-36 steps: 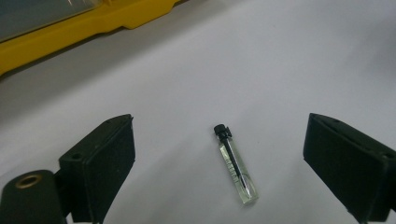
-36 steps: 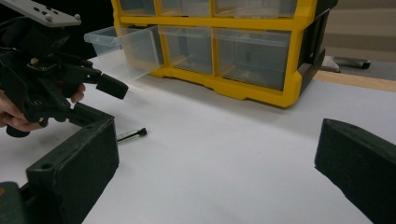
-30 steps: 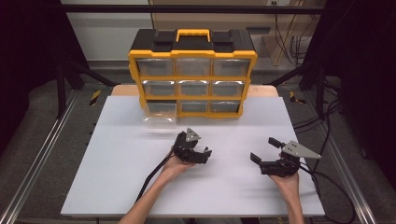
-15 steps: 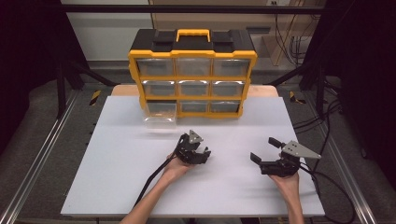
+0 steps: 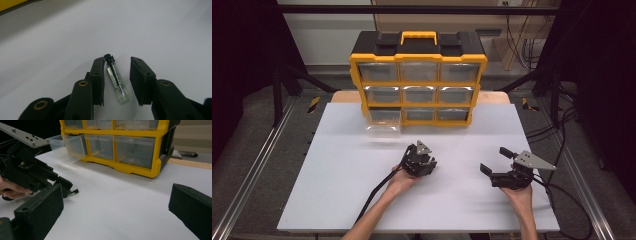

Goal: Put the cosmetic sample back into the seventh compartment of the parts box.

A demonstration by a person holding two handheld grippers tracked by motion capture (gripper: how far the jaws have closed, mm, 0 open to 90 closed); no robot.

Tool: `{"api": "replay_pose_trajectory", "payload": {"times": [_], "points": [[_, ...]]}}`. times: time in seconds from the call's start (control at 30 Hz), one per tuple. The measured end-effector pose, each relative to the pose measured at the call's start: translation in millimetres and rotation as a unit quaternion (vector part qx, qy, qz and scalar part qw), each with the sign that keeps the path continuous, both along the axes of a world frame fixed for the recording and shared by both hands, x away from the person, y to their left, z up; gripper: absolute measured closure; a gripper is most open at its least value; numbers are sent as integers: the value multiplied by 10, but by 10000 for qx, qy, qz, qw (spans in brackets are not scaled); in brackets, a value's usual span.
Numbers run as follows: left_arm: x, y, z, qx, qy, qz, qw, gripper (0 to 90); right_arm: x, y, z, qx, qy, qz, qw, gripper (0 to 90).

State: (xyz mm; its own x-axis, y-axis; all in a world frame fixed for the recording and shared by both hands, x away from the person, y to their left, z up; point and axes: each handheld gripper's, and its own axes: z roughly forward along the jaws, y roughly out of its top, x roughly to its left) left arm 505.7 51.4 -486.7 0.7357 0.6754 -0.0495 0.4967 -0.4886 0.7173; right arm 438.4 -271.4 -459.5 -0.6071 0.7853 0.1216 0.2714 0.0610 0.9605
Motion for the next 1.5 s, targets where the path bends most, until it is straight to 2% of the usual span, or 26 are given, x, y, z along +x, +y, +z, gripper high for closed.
{"api": "replay_pose_trajectory", "payload": {"times": [0.57, 1.1, 1.5], "points": [[2, -20, -15, 127, 44, 17, 9999, 737, -1, -3, 3, 5, -12, -6, 10000, 4], [0, -38, -2, 336, -53, -35, 9994, 793, -1, -3, 4, 14, -21, -2, 10000, 4], [4, 0, 31, 245, -63, -30, 9997, 796, -1, -1, 4, 22, -26, -5, 10000, 4]]}}
